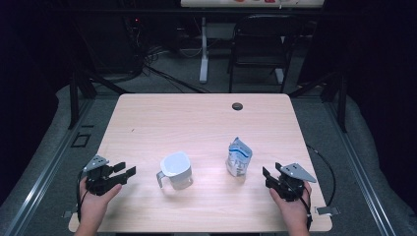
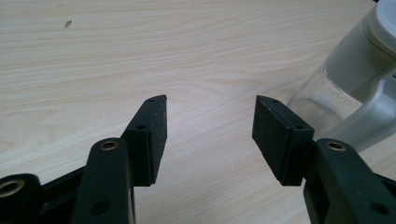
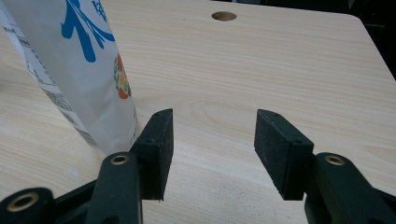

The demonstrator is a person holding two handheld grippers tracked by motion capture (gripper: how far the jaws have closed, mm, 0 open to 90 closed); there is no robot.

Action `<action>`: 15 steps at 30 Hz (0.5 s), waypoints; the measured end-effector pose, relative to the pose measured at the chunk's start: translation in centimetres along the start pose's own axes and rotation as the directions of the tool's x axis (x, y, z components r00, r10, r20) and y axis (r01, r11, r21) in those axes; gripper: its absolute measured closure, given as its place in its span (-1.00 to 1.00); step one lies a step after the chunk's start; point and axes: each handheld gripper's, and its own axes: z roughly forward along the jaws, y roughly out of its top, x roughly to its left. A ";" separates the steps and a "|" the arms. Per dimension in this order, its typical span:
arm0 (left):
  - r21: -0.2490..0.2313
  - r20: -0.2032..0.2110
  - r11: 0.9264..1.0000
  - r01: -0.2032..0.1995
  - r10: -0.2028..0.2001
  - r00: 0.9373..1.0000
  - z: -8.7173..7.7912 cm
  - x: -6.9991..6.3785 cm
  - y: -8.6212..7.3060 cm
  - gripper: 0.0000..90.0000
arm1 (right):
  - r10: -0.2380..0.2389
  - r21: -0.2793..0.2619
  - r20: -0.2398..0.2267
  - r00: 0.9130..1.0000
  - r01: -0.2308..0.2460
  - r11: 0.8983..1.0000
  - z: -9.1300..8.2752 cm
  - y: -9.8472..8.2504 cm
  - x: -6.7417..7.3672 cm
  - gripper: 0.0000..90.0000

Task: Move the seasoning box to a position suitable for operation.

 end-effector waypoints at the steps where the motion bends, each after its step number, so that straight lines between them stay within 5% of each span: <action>1: 0.014 -0.001 1.000 -0.007 0.007 1.000 0.0 -0.1 0.1 0.02 | -0.006 -0.002 0.003 1.000 0.006 1.000 0.1 0.0 0.1 0.06; 9: 0.018 0.006 0.999 -0.045 0.045 0.999 0.5 -1.4 0.0 0.02 | 0.005 -0.032 0.060 0.998 -0.003 0.999 -0.1 0.0 0.1 0.11; 15: 0.016 0.105 0.993 -0.120 0.118 0.987 0.8 -3.0 0.2 0.02 | -0.013 -0.010 0.008 1.000 0.013 1.000 0.0 -0.3 0.1 0.06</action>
